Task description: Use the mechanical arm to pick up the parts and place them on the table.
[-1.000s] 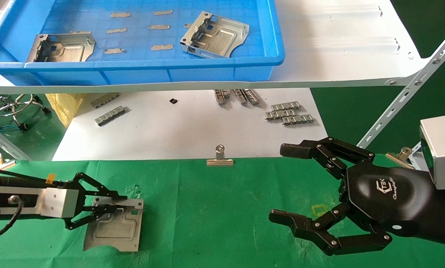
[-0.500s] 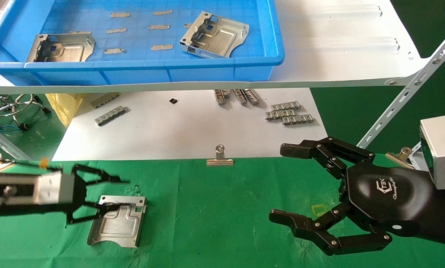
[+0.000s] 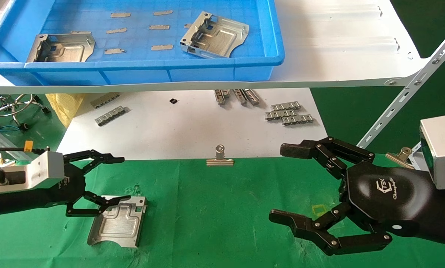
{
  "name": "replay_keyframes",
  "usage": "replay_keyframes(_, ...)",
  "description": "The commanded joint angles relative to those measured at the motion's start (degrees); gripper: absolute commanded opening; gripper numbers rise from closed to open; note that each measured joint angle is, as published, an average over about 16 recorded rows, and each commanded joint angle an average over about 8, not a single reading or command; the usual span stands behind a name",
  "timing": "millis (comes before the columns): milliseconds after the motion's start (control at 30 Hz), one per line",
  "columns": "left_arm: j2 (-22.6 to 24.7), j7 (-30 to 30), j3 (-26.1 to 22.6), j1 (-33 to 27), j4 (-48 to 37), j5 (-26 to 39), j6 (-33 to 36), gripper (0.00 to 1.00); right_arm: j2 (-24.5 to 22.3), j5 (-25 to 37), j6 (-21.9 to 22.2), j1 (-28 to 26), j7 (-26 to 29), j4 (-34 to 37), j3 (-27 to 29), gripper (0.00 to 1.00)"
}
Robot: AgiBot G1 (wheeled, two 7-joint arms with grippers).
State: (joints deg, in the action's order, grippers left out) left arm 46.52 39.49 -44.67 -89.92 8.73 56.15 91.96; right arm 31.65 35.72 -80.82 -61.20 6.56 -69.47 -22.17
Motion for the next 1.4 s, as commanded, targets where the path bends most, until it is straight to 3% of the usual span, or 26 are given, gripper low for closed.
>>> replay_keyframes(33,0.1,0.52,-0.23,-0.34,-0.16,0.49,0.0,1.0,0.0,0.0,0.0,0.0,0.0,0.0,0.0,1.0)
replay_keyframes(267,-0.71,-3.02,1.8,1.65,4.49,-0.47,-0.45,1.0,0.0,0.0,0.0,0.0,0.0,0.0,0.0,1.0)
replay_keyframes(1400,-7.33,-32.01,18.28,18.05,41.55,-8.95,-4.02,1.0,0.0,0.0,0.0,0.0,0.0,0.0,0.0,1.0)
